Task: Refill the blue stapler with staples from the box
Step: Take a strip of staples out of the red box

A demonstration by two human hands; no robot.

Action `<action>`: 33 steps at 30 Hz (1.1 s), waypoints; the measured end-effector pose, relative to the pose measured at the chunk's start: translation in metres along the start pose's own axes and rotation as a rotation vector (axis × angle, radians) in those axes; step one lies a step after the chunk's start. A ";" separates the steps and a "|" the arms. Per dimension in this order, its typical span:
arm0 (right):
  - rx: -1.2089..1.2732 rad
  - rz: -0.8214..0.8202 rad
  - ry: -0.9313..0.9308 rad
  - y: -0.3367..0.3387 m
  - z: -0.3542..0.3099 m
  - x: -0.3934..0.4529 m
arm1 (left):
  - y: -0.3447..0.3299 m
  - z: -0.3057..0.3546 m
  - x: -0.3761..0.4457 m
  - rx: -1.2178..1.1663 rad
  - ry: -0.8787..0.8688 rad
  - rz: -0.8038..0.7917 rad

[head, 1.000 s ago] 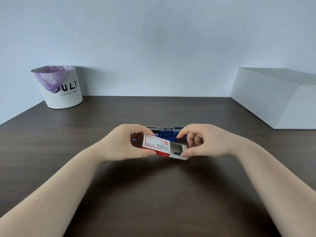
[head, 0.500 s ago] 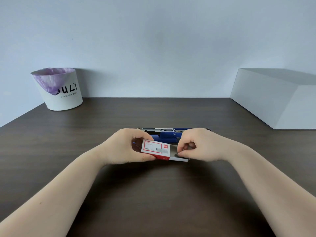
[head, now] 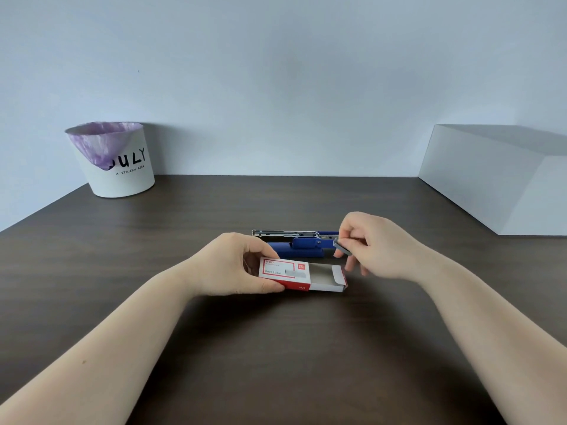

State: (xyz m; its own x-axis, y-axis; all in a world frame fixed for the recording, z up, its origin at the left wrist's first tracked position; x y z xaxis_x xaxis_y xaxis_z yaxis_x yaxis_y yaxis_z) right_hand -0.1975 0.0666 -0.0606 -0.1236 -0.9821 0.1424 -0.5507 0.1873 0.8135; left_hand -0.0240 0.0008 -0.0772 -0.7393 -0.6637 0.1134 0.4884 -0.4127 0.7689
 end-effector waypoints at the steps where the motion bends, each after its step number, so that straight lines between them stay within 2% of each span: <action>1: 0.041 -0.014 -0.026 -0.001 0.002 0.000 | 0.000 0.000 0.000 0.011 0.000 -0.002; 9: 0.323 -0.135 -0.208 -0.013 0.019 -0.006 | -0.002 -0.004 0.002 0.059 -0.004 -0.015; 14: 0.512 -0.076 -0.216 -0.018 0.011 -0.003 | -0.003 0.000 0.003 0.141 -0.022 0.001; 28: 0.638 -0.057 -0.188 -0.034 0.000 0.000 | -0.010 0.004 0.005 0.156 -0.035 0.002; 33: 0.686 0.070 -0.243 -0.021 0.011 0.002 | -0.010 0.005 0.005 0.157 -0.039 0.005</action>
State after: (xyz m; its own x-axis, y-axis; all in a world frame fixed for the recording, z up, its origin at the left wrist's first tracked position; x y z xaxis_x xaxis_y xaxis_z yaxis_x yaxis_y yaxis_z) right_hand -0.1952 0.0613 -0.0841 -0.3132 -0.9496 -0.0135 -0.9183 0.2993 0.2590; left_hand -0.0349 0.0044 -0.0811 -0.7560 -0.6397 0.1389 0.4154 -0.3049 0.8570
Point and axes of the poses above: each hand's wrist, its own x-axis towards the middle knuckle, its own y-axis out of the back of the hand, z = x × y, the point moved 9 cm from there along x, towards the middle knuckle
